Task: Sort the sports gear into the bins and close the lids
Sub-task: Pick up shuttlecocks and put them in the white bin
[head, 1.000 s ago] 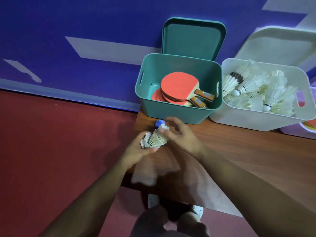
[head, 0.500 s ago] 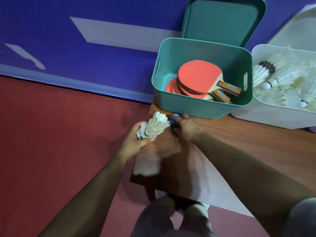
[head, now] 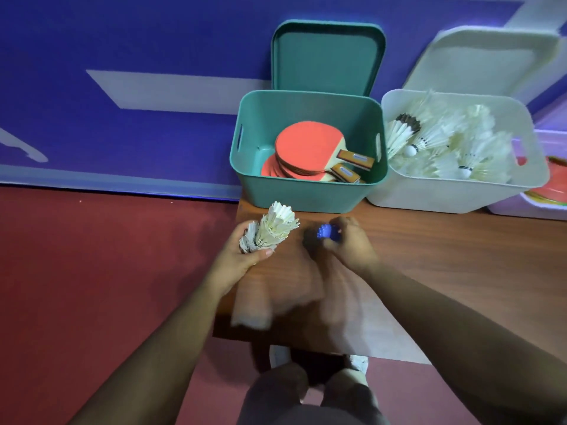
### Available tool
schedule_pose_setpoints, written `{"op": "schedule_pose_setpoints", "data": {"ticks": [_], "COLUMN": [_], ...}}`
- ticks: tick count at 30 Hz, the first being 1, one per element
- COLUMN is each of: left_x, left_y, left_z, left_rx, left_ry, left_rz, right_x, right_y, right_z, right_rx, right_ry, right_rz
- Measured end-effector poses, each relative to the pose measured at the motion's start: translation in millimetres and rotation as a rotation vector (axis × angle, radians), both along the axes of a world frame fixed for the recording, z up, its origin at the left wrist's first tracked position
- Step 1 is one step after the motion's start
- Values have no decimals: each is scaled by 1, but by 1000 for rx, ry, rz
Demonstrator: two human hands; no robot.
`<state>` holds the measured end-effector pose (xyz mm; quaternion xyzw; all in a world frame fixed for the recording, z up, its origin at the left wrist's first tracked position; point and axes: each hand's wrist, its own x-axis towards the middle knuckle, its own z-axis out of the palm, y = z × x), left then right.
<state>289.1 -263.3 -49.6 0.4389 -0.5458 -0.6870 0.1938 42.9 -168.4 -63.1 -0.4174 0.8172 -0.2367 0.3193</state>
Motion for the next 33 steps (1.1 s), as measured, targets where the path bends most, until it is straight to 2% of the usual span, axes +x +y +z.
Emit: {"op": "schedule_pose_setpoints", "data": {"ticks": [8, 18, 29, 33], "left_x": [-91, -249, -342, -366], "left_y": [27, 71, 50, 26], "left_z": [64, 152, 145, 127], "left_rx": [-104, -278, -236, -284], "left_ry": [52, 83, -74, -222], "left_rz": [-167, -168, 99, 138], "right_x": [-84, -221, -297, -305], "right_y": [72, 137, 123, 94], "right_z": [96, 173, 168, 156], "right_rx": [-205, -356, -383, -373], "right_ry": [-12, 43, 52, 16], "right_rz": [-165, -241, -182, -196]}}
